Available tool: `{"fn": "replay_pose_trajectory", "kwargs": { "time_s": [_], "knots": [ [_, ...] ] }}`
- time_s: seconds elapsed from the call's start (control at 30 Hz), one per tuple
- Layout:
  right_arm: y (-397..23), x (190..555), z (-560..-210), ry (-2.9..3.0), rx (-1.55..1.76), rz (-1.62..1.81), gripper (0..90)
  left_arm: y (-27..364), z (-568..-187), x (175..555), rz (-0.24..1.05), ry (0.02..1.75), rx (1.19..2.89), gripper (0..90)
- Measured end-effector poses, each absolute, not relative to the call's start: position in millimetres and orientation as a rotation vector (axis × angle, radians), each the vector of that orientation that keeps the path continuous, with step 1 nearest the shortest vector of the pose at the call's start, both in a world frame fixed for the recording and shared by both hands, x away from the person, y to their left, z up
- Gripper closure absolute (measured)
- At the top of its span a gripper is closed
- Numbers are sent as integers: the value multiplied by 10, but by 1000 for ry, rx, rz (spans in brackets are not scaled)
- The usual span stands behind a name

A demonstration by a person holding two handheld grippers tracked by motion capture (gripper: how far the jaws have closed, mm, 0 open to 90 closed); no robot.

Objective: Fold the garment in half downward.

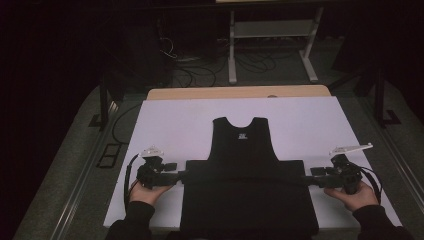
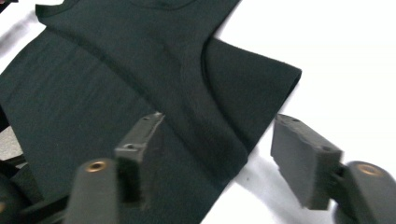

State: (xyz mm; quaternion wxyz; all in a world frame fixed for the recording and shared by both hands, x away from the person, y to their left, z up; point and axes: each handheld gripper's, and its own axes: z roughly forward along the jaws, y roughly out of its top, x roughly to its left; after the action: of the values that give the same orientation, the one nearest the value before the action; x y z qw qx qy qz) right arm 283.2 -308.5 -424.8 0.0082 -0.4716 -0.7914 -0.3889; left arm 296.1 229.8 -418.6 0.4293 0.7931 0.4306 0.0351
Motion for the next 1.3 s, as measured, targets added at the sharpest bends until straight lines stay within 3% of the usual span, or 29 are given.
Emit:
{"fn": "replay_pose_trajectory", "kwargs": {
  "time_s": [0.13,0.37,0.53,0.7,1.3],
  "knots": [
    [-3083,2852,-4215,-2509,-1482,-1243,178,2282,-4167,2977,96,1034,1986,273],
    [-3094,2893,-4174,-2536,-1476,-1298,104,2221,-4132,3003,149,973,2001,144],
    [-3074,2920,-4150,-2555,-1475,-1300,7,2194,-4126,3040,154,942,1996,108],
    [-3061,2946,-4116,-2572,-1457,-1317,0,2172,-4122,3101,156,906,2020,0],
    [-2991,3178,-3926,-2629,-1408,-1352,0,2169,-3943,3313,175,876,2027,0]
  ]
}}
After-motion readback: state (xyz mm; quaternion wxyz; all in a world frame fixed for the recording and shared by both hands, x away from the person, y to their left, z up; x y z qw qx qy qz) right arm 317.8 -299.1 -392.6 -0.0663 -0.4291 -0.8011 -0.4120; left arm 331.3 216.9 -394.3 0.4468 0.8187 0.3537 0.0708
